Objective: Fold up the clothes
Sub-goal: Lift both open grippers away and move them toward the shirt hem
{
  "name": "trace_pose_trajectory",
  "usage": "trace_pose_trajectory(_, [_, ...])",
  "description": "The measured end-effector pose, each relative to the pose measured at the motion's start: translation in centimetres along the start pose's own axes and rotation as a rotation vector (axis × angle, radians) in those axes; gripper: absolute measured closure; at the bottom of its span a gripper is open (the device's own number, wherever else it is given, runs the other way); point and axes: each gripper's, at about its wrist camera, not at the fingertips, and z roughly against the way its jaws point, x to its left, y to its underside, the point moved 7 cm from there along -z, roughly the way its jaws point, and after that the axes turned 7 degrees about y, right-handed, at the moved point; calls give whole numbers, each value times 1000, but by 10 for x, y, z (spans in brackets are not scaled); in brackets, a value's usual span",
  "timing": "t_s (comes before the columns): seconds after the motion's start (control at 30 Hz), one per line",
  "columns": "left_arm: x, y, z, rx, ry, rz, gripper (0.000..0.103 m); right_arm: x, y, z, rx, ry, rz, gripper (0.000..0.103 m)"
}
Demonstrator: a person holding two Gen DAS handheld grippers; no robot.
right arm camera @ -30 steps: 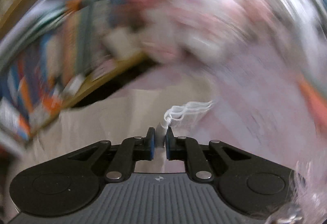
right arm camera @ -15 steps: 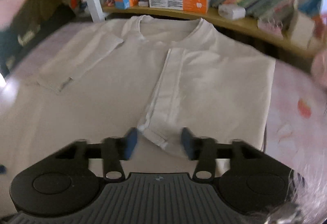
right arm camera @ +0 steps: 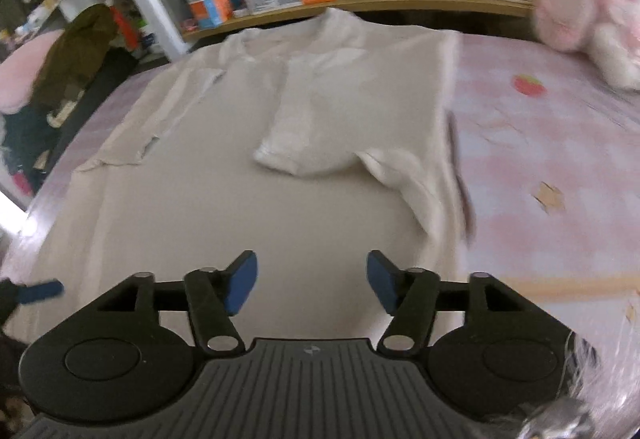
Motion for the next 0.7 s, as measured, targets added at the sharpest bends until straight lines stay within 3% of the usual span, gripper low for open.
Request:
trace_pose_trajectory(0.17, [-25,-11,3,-33,18,-27,0,-16,28,23,-31,83,30,40])
trace_pose_trajectory(0.3, [-43,-15,-2,-11,29,-51,0,-30,46,39,-52,135,20,33])
trace_pose_trajectory(0.5, [-63,-23,-14,11,107,-106,0,-38,72,67,-82,181,-9,32])
trace_pose_trajectory(0.7, [-63,-22,4,-50,189,-227,0,-34,89,88,-121,292,-143,32])
